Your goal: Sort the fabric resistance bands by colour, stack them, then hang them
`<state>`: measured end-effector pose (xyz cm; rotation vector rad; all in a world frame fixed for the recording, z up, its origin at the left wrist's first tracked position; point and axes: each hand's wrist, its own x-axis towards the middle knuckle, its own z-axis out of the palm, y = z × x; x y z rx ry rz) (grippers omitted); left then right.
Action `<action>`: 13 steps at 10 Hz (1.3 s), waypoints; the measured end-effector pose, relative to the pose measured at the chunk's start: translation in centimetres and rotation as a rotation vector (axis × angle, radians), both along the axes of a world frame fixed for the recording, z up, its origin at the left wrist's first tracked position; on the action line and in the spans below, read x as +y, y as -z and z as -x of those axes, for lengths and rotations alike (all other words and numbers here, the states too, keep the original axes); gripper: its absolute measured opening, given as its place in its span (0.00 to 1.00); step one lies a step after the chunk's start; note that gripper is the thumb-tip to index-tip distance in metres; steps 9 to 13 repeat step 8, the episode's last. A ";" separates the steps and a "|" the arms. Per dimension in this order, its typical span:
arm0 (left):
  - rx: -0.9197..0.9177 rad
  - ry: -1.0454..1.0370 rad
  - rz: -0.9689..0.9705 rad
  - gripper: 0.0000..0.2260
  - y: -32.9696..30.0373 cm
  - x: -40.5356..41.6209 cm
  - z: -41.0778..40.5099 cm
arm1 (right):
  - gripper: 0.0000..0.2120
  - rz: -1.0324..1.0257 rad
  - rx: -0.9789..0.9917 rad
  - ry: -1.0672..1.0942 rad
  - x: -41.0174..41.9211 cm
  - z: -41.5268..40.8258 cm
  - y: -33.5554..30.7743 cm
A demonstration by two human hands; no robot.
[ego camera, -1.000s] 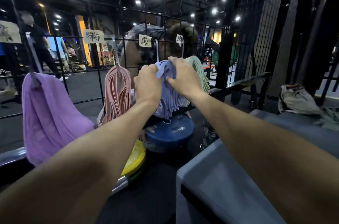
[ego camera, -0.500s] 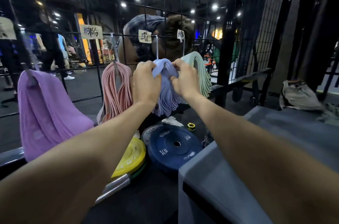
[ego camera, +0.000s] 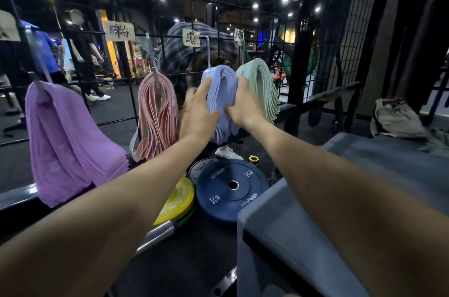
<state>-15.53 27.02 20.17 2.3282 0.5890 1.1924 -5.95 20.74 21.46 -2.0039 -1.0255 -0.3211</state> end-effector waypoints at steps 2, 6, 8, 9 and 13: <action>-0.018 -0.081 -0.039 0.32 -0.2 0.1 0.4 | 0.10 0.154 -0.261 0.146 -2.4 -0.7 -0.4; -0.080 -0.007 -0.042 0.23 0.2 0.0 -0.8 | 0.14 0.107 -0.007 -0.056 -0.6 -1.2 -0.1; -0.114 -0.058 -0.073 0.22 -0.7 -0.7 -0.6 | 0.12 0.082 0.022 -0.082 -2.0 -1.3 0.2; -0.114 -0.058 -0.073 0.22 -0.7 -0.7 -0.6 | 0.12 0.082 0.022 -0.082 -2.0 -1.3 0.2; -0.114 -0.058 -0.073 0.22 -0.7 -0.7 -0.6 | 0.12 0.082 0.022 -0.082 -2.0 -1.3 0.2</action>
